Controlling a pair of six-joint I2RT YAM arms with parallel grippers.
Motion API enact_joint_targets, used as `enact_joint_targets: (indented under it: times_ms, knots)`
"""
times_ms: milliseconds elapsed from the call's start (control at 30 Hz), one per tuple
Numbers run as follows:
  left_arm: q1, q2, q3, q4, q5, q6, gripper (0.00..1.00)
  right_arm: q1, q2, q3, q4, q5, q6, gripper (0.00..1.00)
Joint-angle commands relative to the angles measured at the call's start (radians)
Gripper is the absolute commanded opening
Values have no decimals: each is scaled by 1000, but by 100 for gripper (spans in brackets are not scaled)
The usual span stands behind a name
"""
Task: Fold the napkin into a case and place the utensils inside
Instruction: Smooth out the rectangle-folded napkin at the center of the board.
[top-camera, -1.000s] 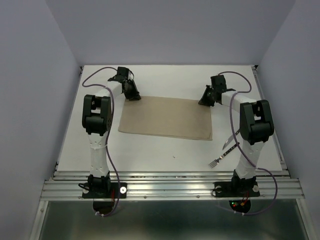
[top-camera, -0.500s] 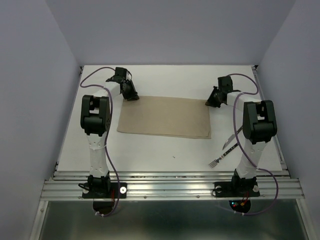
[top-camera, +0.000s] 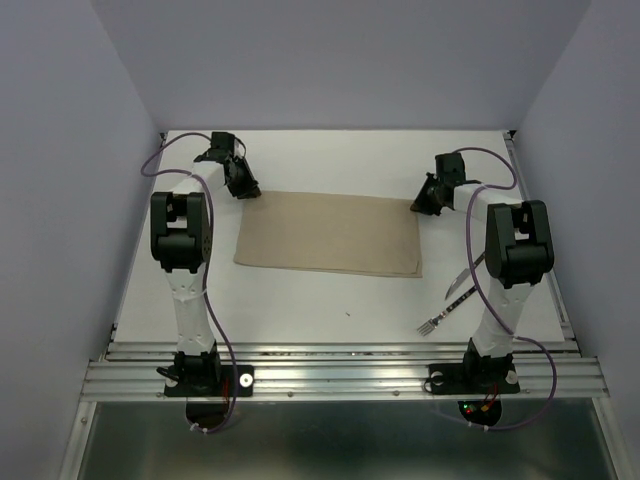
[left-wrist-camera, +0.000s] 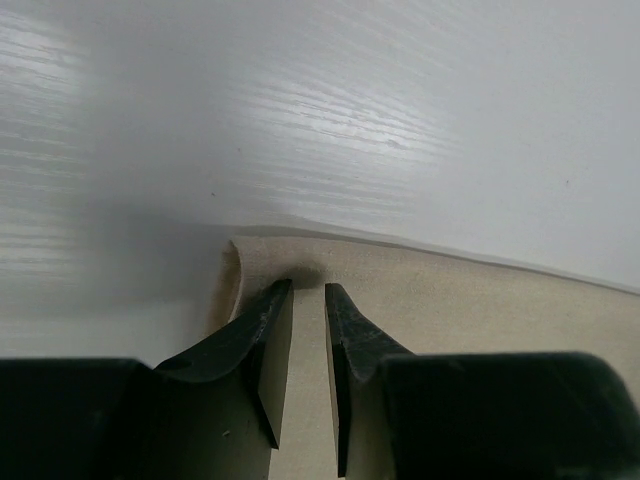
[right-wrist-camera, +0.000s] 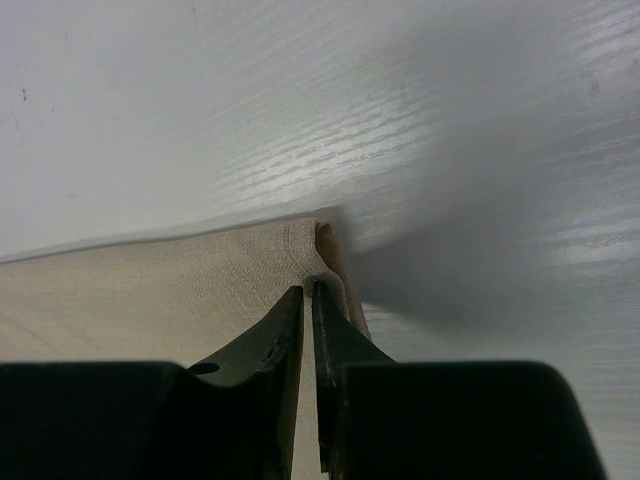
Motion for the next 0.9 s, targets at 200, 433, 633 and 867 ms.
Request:
enact_joint_targets:
  times_ms: [200,433,633,867]
  knots:
    - [20,-4,33,-7,-38,6,31,-1,-22,-10,22,23,-18,14]
    - [21,-31,22,-23,-35,9,31,-1,-37,-1,-11,-8,-40,14]
    - [4,-197,-13,-19,-38,21,33,-1,-121,8,-33,-17,-50,17]
    - [-5,-334,-102,-48,-92,47,37,-1,-264,-44,-65,10,-51,18]
